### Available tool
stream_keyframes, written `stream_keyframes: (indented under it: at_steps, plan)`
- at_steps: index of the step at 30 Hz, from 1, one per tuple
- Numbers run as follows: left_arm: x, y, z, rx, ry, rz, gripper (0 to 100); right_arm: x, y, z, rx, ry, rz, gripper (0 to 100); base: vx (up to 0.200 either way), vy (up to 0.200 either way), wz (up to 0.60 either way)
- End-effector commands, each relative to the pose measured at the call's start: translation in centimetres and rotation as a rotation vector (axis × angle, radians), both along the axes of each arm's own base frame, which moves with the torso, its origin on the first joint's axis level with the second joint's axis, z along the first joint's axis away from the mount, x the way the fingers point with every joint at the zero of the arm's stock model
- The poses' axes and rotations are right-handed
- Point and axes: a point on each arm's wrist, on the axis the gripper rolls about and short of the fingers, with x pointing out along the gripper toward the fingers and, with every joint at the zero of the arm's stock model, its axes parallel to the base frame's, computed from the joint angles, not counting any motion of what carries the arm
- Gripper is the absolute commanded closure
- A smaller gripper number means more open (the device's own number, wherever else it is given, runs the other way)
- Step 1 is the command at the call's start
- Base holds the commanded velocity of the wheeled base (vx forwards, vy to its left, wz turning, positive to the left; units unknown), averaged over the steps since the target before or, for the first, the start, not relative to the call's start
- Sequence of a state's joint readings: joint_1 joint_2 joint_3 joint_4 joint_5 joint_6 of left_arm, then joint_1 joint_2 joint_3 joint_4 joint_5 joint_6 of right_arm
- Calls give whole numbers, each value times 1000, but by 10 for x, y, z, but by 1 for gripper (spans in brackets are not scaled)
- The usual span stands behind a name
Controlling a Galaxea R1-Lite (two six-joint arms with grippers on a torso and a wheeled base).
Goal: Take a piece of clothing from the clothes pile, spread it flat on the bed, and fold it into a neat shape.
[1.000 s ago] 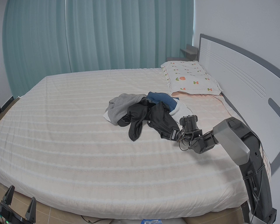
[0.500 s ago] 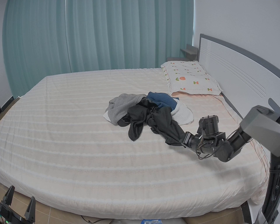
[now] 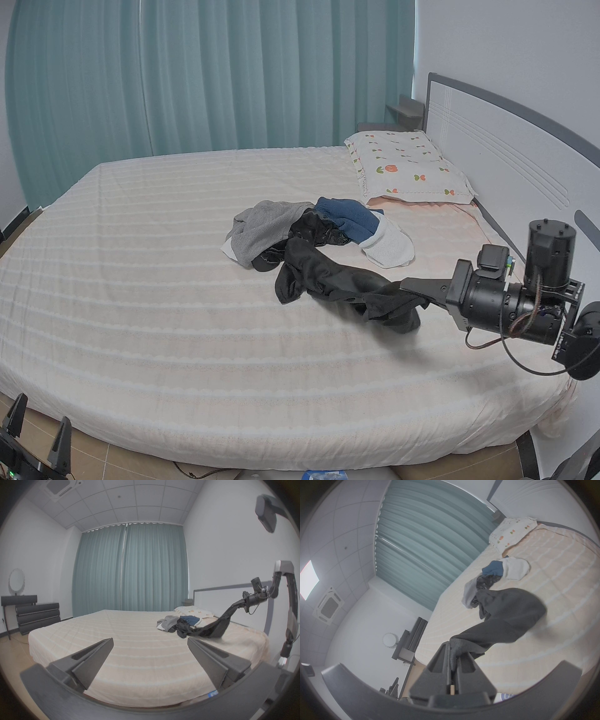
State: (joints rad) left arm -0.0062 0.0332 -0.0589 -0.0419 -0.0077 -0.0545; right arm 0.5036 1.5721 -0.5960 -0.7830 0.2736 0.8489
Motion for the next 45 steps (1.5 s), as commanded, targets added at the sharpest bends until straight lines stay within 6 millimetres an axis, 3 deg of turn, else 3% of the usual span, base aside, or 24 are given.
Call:
stream_keyframes:
  at_steps: [1, 2, 7, 8, 10, 12, 16, 20, 25, 27, 31, 35, 45]
  plan:
    - [13, -1, 103, -113, -60, -91, 0, -15, -1, 10, 28, -27, 36, 100, 0, 0, 0]
    - [15, -1, 101, -105, -39, -103, 0, -14, -1, 10, 26, -29, 34, 100, 0, 0, 0]
    - [82, -3, 108, -88, 186, -74, 0, -8, -4, 15, 30, -47, 0, 100, 0, 0, 0]
    - [84, -4, 108, -88, 189, -76, 0, -8, -4, 15, 29, -44, 0, 100, 0, 0, 0]
    - [121, -10, 104, -95, 261, -122, 0, -3, -4, 14, 5, -41, -26, 100, 0, 0, 0]
    - [143, -17, 98, -104, 315, -152, 0, 2, -5, 15, -12, -41, -59, 100, 0, 0, 0]
    - [168, -32, 88, -112, 380, -216, 0, 6, -3, 18, -22, -58, -103, 100, 0, 0, 0]
    - [201, -68, 66, -109, 503, -326, 0, 5, -2, 25, -25, -93, -102, 100, 0, 0, 0]
    - [234, -107, 43, -118, 528, -370, 0, -2, -4, 35, -6, -124, -100, 100, 0, 0, 0]
    - [256, -132, 19, -92, 559, -369, 0, -10, -9, 45, 9, -157, -104, 100, 0, 0, 0]
    - [291, -172, -4, -111, 574, -355, 0, -18, -14, 53, -4, -160, -103, 100, 0, 0, 0]
    - [316, -197, -17, -107, 571, -353, 0, -16, -12, 51, -10, -148, -98, 100, 0, 0, 0]
    - [338, -234, -34, -48, 636, -383, 0, -25, -8, 57, 6, -170, -78, 100, 0, 0, 0]
